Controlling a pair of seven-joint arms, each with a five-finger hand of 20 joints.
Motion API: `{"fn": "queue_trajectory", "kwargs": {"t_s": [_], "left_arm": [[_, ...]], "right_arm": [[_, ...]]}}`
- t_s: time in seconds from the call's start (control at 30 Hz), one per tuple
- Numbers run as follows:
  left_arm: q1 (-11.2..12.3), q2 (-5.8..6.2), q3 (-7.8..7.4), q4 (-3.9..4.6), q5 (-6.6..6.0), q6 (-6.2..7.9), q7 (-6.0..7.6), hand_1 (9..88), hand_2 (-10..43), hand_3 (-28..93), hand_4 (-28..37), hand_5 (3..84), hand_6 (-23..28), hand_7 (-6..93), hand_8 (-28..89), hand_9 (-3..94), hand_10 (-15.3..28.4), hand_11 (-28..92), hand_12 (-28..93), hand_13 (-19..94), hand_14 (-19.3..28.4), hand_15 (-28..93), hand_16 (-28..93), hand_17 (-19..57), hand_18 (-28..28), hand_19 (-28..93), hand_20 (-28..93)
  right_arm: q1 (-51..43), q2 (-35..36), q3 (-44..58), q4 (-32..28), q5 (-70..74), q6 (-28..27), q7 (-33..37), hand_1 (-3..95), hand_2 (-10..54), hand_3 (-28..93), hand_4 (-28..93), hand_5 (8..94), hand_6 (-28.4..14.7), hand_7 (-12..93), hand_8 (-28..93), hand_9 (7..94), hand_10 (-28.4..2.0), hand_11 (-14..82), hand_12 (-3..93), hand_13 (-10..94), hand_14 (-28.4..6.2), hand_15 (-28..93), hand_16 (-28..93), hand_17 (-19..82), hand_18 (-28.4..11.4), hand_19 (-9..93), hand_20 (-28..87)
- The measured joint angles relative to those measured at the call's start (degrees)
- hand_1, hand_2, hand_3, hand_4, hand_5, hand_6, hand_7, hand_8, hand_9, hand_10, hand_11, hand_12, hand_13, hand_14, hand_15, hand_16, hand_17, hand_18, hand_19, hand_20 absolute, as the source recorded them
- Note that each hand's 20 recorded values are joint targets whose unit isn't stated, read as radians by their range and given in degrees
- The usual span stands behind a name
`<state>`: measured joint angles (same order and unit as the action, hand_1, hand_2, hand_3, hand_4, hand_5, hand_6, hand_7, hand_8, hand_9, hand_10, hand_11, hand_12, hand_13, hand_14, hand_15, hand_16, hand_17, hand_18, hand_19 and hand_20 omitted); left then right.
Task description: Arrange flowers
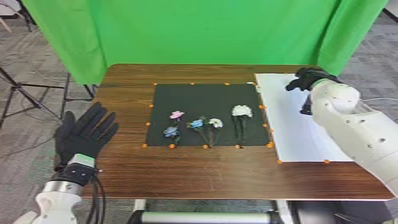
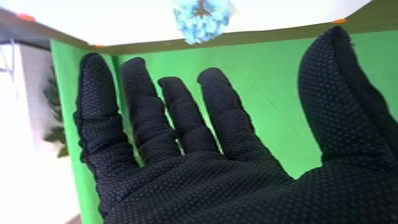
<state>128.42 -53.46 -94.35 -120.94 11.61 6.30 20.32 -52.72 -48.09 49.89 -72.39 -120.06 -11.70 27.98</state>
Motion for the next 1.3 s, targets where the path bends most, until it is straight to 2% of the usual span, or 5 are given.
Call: {"fn": "queue_trajectory", "kwargs": {"t_s": [0.33, 0.57, 0.77, 0.93, 1.3], "left_arm": [[-0.79, 0.01, 0.51, 0.09, -0.04, 0.08, -0.18, 26.8, 13.8, 66, -28.3, 39.0, 6.6, 17.9, -10, 33.0, 11.8, 19, 9, 23, 13.5, 33, -8, -6.7, 12.8, 31, 8], [-0.86, 0.01, 0.55, 0.09, -0.06, 0.08, -0.12, 26.8, 14.1, 66, -28.3, 39.2, 6.6, 18.1, -10, 33.2, 11.8, 19, 9, 23, 13.6, 33, -8, -6.7, 12.8, 31, 8], [-0.94, 0.01, 0.6, 0.09, -0.14, 0.08, -0.07, 26.9, 14.1, 67, -28.3, 39.4, 6.6, 18.1, -10, 33.3, 11.8, 19, 9, 23, 13.6, 34, -9, -6.7, 12.8, 31, 8], [-1.06, 0.01, 0.6, 0.15, -0.15, 0.07, -0.11, 27.1, 14.2, 67, -28.3, 39.5, 6.6, 18.2, -10, 33.4, 11.8, 19, 9, 24, 13.6, 34, -9, -6.7, 12.8, 32, 8], [-1.27, -0.14, 0.33, 0.26, -0.05, 0.08, -0.59, 27.1, 14.4, 67, -28.3, 39.6, 6.6, 18.3, -10, 33.7, 11.9, 19, 9, 24, 13.6, 34, -9, -6.5, 12.7, 32, 8]], "right_arm": [[1.97, -0.95, -1.78, 3.39, 1.81, -3.29, -2.84, 26.9, 7.1, 83, -26, 34.7, -5.6, 15, -12, 30.5, -12.5, 10.5, 8.1, 33, -14.4, 35, 11, 22, -21.0, 67, 30], [2.3, -1.61, -2.86, 4.76, 1.4, -4.69, -3.0, 39.2, -1.5, 84, -28, 43.0, -3.3, 22, -16, 43.8, -10.0, 14.9, 9.9, 42, -11.7, 40, 11, 26, -19.6, 71, 30], [2.39, -1.66, -3.09, 4.62, -1.81, -4.47, -3.09, 53.4, -9.3, 77, -28, 52.1, 0.2, 26, -17, 60.1, -8.8, 21.9, 16.5, 57, -6.0, 38, 28, 29, -18.8, 75, 34], [2.23, -1.64, -3.1, 4.22, -3.37, -4.15, -3.1, 60.5, -9.5, 66, -28, 60.7, 2.0, 35, -10, 76.0, -6.5, 12.3, 39.1, 66, -2.7, 37, 39, 32, -19.0, 77, 40], [-6.51, 0.62, 0.25, -2.73, -6.68, 5.28, -3.66, 59.9, -9.5, 69, -28, 71.6, 1.5, 45, 2, 85.6, -6.0, 17.3, 48.2, 73, -3.8, 42, 46, 35, -20.6, 81, 44]]}}
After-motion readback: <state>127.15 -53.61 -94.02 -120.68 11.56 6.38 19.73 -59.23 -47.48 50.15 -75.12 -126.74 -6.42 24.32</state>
